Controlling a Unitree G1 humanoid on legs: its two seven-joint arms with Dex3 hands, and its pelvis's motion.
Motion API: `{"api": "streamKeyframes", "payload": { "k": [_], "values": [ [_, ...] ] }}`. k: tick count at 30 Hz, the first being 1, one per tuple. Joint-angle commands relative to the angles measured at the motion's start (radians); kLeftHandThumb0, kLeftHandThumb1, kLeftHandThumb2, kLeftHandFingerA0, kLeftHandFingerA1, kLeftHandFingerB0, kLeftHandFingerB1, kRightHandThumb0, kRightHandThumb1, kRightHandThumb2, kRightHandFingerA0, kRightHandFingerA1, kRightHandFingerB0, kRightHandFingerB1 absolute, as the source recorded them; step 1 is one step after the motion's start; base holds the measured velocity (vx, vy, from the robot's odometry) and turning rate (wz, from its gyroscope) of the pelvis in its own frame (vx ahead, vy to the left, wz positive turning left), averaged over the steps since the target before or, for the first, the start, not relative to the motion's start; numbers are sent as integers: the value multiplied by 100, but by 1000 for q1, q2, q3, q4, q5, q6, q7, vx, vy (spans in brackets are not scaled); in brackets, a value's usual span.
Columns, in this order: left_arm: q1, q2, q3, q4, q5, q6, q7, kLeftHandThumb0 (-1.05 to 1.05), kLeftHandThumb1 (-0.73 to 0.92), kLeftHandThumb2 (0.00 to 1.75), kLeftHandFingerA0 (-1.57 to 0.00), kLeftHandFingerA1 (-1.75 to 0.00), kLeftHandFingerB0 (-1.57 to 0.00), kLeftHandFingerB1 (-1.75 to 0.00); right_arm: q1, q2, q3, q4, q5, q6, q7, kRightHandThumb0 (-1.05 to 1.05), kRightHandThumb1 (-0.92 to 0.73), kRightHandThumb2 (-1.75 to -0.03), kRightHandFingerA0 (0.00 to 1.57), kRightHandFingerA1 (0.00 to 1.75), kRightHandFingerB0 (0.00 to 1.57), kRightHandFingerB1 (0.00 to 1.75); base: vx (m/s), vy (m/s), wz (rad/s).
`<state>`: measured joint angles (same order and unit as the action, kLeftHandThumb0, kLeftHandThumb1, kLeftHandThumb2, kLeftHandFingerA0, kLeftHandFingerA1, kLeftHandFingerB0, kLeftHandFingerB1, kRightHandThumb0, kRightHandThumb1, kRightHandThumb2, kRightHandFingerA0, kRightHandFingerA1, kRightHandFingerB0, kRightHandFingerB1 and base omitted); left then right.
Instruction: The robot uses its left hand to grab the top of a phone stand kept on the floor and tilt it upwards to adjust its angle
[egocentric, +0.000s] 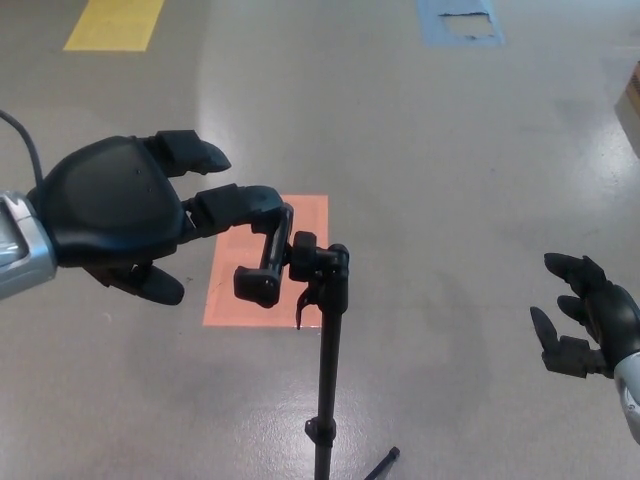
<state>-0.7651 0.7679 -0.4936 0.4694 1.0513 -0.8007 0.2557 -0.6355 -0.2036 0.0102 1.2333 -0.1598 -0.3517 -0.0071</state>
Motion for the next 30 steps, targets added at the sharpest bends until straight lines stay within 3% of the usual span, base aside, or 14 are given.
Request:
{"api": "streamKeyframes", "payload": {
  "k": [1, 2, 5, 6, 7, 8, 9, 10, 13, 14, 15, 16, 17, 30],
  "values": [
    [-13, -9, -10, 18, 16, 13, -1, -87, 68, 100, -21, -45, -2, -16, -9, -13, -7, 5, 6, 0, 13, -34, -58, -111, 0, 47, 0, 47, 0, 0, 0],
    [-13, -10, -11, 19, 19, 14, -1, -80, 79, 65, -27, -31, 0, -20, -9, -13, -8, 5, 8, 1, 13, -34, -58, -111, 0, 47, 0, 47, 0, 0, 0],
    [-14, -12, -11, 23, 21, 14, 3, -87, 67, 99, -22, -45, -2, -17, -12, -13, -5, 6, 3, 3, 8, -34, -57, -111, 0, 47, 0, 47, 0, 0, 0],
    [-14, -14, -11, 27, 17, 9, 2, -80, 79, 65, -29, -32, -3, -21, -13, -14, -2, 7, 0, 3, 6, -34, -57, -111, 0, 47, 0, 47, 0, 0, 0],
    [-13, -15, -10, 29, 14, 7, 0, -80, 79, 65, -29, -32, -3, -21, -13, -14, -2, 6, 0, 2, 6, -34, -57, -111, 0, 47, 0, 47, 0, 0, 0],
    [-11, -17, -10, 34, 13, 5, 7, -83, 64, 99, -26, -48, -1, -22, -12, -15, -1, 5, -1, -2, 3, -34, -57, -111, 0, 47, 0, 47, 0, 0, 0],
    [-11, -18, -12, 36, 15, 6, 9, -81, 78, 65, -31, -32, -3, -21, -12, -14, -3, 6, 1, 1, 4, -34, -56, -110, 0, 47, 0, 47, 0, 0, 0],
    [-10, -19, -12, 36, 17, 6, 9, -81, 78, 65, -31, -32, -3, -21, -13, -13, -3, 7, 2, 3, 4, -34, -56, -110, 0, 47, 0, 47, 0, 0, 0],
    [-3, -19, -20, 30, 33, 16, 11, -81, 80, 65, -31, -32, -1, -20, -12, -11, -4, 6, 4, 8, 6, -34, -57, -111, 0, 47, 0, 47, 0, 0, 0],
    [0, -19, -20, 31, 32, 15, 13, -90, 69, 101, -25, -46, -1, -14, -13, -11, -4, 5, 3, 7, 5, -34, -57, -111, 0, 47, 0, 47, 0, 0, 0],
    [1, -19, -20, 31, 30, 15, 14, -90, 69, 101, -25, -46, -1, -14, -13, -11, -3, 5, 3, 7, 5, -34, -57, -111, 0, 47, 0, 47, 0, 0, 0],
    [5, -21, -23, 33, 33, 17, 15, -83, 81, 63, -32, -31, 0, -19, -13, -11, -3, 7, 2, 7, 2, -34, -56, -110, 0, 47, 0, 47, 0, 0, 0],
    [7, -22, -25, 34, 34, 18, 18, -89, 69, 101, -24, -46, 0, -13, -14, -11, -1, 8, 0, 8, 0, -34, -56, -110, 0, 47, 0, 47, 0, 0, 0],
    [39, -19, -58, 14, 61, 51, 2, -81, 65, 100, -21, -45, 0, -19, -22, -17, 2, 12, -2, 16, 3, -34, -56, -110, 0, 47, 0, 47, 0, 0, 0]
  ]
}}
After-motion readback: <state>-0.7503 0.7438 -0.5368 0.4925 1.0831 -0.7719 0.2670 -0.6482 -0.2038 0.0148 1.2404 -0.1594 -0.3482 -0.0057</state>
